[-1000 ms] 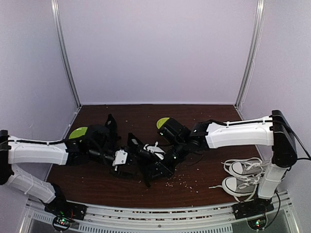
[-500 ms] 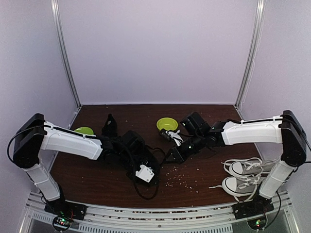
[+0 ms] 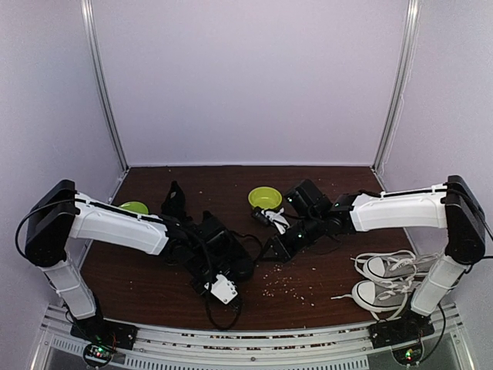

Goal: Tie the shoes
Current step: Pick up the shoelace from the center of the board.

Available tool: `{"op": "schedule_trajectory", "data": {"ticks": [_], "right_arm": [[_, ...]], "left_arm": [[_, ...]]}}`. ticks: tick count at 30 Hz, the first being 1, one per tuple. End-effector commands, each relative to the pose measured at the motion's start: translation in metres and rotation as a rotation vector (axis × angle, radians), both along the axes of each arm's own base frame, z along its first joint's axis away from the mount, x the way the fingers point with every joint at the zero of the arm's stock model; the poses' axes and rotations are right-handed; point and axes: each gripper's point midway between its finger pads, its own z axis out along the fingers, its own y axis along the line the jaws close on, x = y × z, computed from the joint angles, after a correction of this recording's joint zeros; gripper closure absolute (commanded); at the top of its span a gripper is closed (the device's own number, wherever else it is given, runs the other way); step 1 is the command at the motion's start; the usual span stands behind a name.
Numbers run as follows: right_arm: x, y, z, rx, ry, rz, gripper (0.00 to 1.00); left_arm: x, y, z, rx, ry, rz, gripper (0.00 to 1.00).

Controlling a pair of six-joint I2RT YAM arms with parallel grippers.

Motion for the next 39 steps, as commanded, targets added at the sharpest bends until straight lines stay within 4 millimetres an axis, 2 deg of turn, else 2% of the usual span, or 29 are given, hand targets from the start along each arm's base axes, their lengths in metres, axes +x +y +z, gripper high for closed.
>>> {"op": "schedule_trajectory", "data": {"ticks": [1,3,4,6,8,10,15,18,19,20,22,25,28,31,34,36,38,39], "right_arm": [[0.006,0.003,0.001,-0.009,-0.021,-0.012,1.0],[0.008,0.002,0.0,-0.016,-0.022,-0.022,1.0],[0.009,0.002,-0.002,-0.023,-0.024,-0.03,1.0],[0.016,0.002,-0.005,-0.045,-0.033,-0.061,1.0],[0.027,0.003,-0.006,-0.086,-0.064,-0.11,1.0],[0.041,0.008,-0.004,-0.136,-0.121,-0.173,0.94],[0.08,0.048,0.013,-0.117,-0.208,-0.325,0.64],[0.107,0.069,0.016,-0.092,-0.234,-0.403,0.44],[0.115,0.076,0.016,-0.091,-0.248,-0.419,0.33],[0.123,0.082,0.016,-0.093,-0.264,-0.435,0.28],[0.135,0.094,0.011,-0.104,-0.282,-0.459,0.24],[0.15,0.108,0.001,-0.126,-0.3,-0.486,0.23],[0.158,0.115,-0.019,-0.161,-0.293,-0.5,0.23],[0.162,0.122,-0.035,-0.172,-0.285,-0.512,0.23],[0.168,0.127,-0.045,-0.188,-0.278,-0.534,0.25],[0.171,0.128,-0.046,-0.201,-0.29,-0.547,0.33],[0.175,0.122,-0.046,-0.222,-0.307,-0.576,0.57],[0.174,0.119,-0.046,-0.236,-0.311,-0.585,0.64]], "left_arm": [[0.021,-0.011,-0.006,0.001,-0.082,0.027,0.58],[0.025,-0.009,-0.011,0.01,-0.102,0.039,0.65],[0.027,-0.009,-0.012,0.013,-0.112,0.044,0.72],[0.031,-0.008,-0.011,0.02,-0.137,0.061,1.0],[0.037,-0.007,-0.002,0.014,-0.153,0.115,1.0],[0.036,-0.007,0.016,-0.03,-0.129,0.185,1.0],[0.019,0.008,0.064,-0.243,-0.069,0.314,1.0],[0.026,0.027,0.094,-0.357,-0.038,0.438,1.0],[0.03,0.035,0.099,-0.382,-0.04,0.479,1.0],[0.033,0.044,0.099,-0.393,-0.038,0.52,1.0],[0.042,0.057,0.11,-0.439,-0.044,0.593,1.0],[0.057,0.077,0.125,-0.485,-0.055,0.706,1.0],[0.066,0.095,0.141,-0.525,-0.089,0.789,1.0],[0.063,0.105,0.16,-0.593,-0.085,0.825,1.0],[0.055,0.11,0.17,-0.639,-0.074,0.818,1.0],[0.058,0.116,0.174,-0.648,-0.091,0.855,1.0],[0.064,0.122,0.185,-0.683,-0.127,0.896,1.0],[0.07,0.127,0.195,-0.723,-0.16,0.932,1.0]]}}
